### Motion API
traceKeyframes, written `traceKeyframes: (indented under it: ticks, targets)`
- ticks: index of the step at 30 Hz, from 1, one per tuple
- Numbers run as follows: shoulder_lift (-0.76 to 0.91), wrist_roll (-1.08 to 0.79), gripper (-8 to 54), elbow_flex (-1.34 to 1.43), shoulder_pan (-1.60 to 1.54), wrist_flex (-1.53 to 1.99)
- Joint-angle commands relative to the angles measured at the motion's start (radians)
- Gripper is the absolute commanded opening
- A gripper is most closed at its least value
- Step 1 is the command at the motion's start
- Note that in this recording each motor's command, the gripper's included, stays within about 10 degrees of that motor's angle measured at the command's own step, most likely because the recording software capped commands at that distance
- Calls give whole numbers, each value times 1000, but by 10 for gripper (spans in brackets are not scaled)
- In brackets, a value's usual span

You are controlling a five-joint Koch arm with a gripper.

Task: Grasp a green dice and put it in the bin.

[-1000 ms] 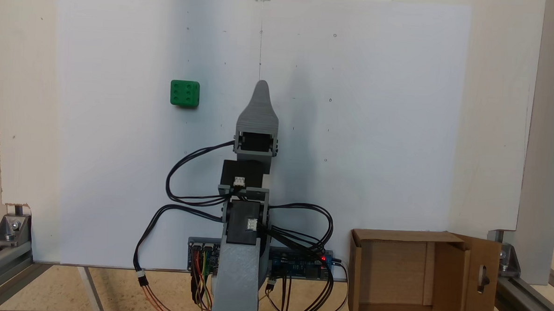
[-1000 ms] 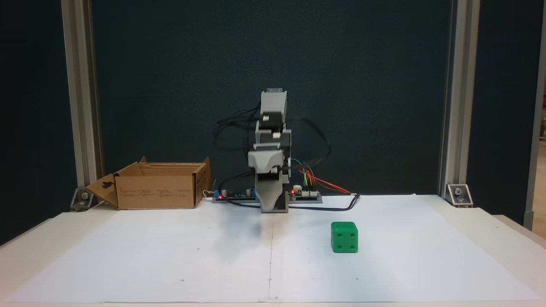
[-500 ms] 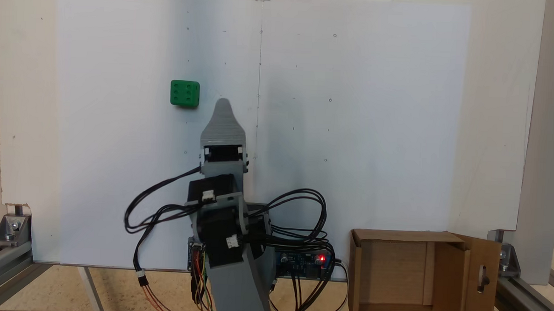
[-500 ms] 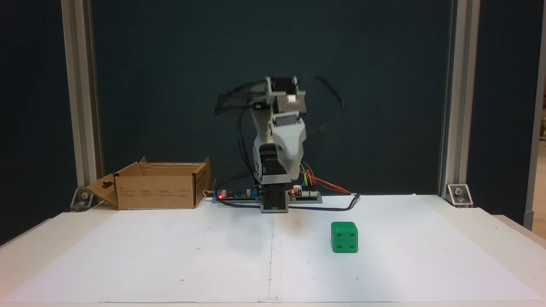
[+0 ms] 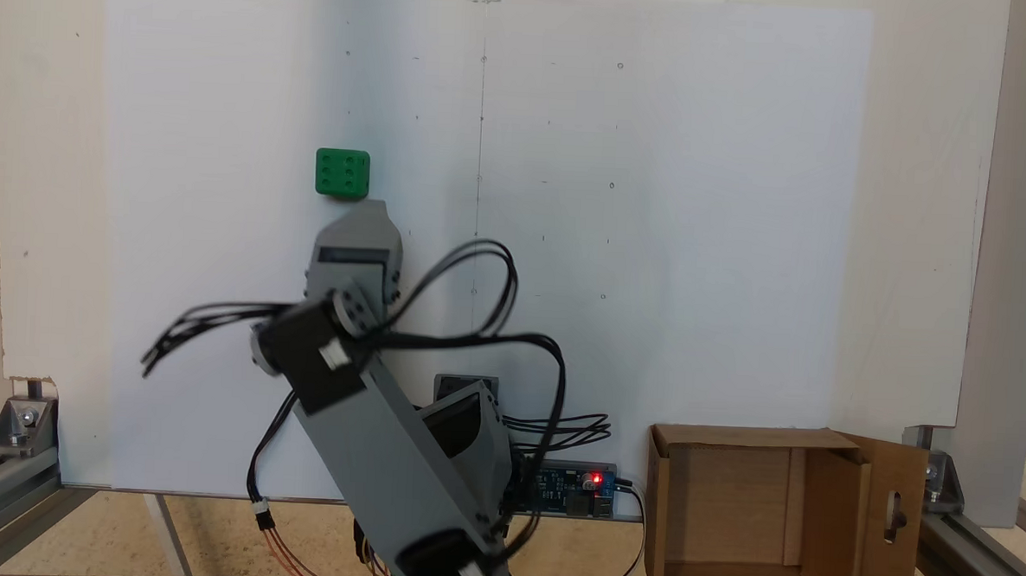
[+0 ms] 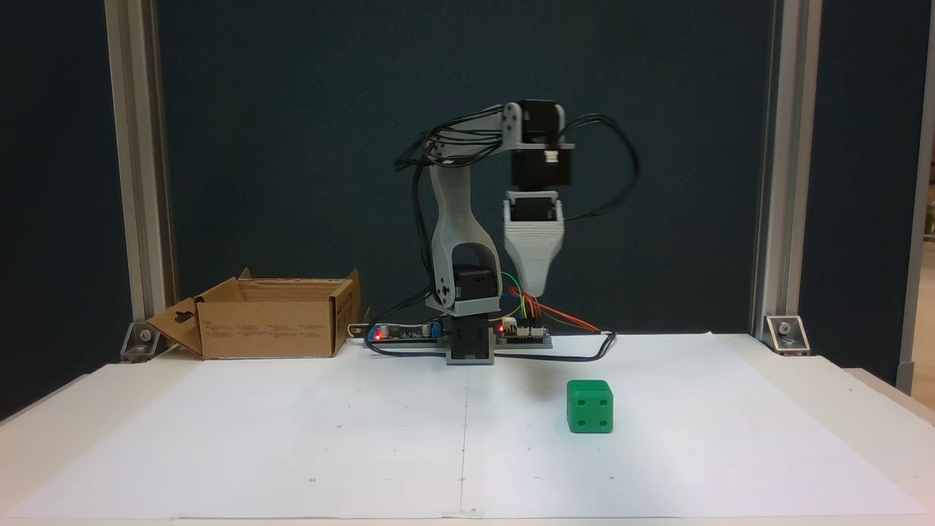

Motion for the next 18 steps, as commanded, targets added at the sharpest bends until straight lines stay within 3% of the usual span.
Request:
traceKeyframes:
  ticks: [1, 10, 18]
  targets:
    - [-57, 66, 454, -84, -8, 25]
    - [-241, 114, 454, -253, -6, 12]
    - [-295, 155, 454, -284, -57, -98]
